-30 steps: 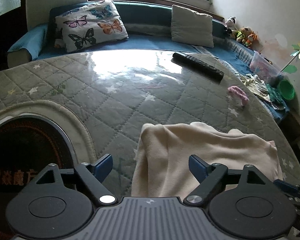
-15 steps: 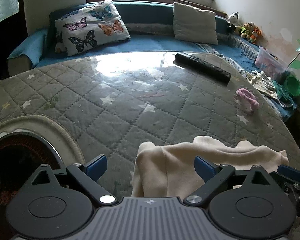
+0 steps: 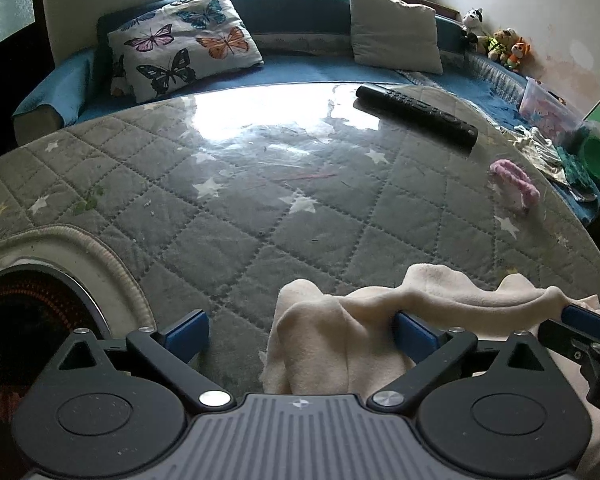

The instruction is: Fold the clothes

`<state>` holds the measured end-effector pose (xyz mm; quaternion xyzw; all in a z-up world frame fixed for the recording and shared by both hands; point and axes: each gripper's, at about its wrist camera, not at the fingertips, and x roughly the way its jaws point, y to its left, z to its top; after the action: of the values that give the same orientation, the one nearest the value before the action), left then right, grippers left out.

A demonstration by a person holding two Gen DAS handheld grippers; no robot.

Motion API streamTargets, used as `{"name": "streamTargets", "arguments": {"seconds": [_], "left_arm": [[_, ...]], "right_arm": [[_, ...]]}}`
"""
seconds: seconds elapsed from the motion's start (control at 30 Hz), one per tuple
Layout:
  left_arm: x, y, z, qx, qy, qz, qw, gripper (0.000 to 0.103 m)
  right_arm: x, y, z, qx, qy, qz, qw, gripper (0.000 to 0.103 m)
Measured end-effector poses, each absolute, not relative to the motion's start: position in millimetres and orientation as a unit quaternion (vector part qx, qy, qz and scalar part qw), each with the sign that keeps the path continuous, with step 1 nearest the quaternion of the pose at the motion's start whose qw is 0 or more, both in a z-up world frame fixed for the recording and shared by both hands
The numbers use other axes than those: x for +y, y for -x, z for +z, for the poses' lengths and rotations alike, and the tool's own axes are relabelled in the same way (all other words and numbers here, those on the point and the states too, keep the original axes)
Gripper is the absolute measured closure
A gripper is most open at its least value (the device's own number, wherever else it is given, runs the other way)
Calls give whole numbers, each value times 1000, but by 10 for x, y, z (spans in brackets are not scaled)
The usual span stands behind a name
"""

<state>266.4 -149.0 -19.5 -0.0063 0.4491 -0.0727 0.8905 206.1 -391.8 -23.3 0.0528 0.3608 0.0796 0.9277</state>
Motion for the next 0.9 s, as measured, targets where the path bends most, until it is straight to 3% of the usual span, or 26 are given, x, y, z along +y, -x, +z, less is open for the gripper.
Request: {"name": "streamTargets", "arguments": {"seconds": [0.23, 0.33, 0.53, 0.6, 0.9], "left_arm": [[-1486, -2597, -147, 444, 2, -72, 893, 2], [-1480, -2553, -122, 439, -3, -72, 896, 2], [-1421, -2453, -67, 432, -6, -69, 899, 0], [-1392, -2406, -52, 429, -8, -67, 901, 0], [-1276, -2194, -30, 416, -23, -63, 907, 0]], "right_arm": [[-3882, -1996, -171, 358, -43, 83, 929, 61], [-3827, -1935, -135, 355, -36, 91, 930, 46], [-3676, -1799, -77, 348, -18, 110, 931, 43], [-3613, -1746, -72, 347, -13, 117, 930, 36], [-3297, -1552, -119, 349, 25, 149, 925, 32]]}}
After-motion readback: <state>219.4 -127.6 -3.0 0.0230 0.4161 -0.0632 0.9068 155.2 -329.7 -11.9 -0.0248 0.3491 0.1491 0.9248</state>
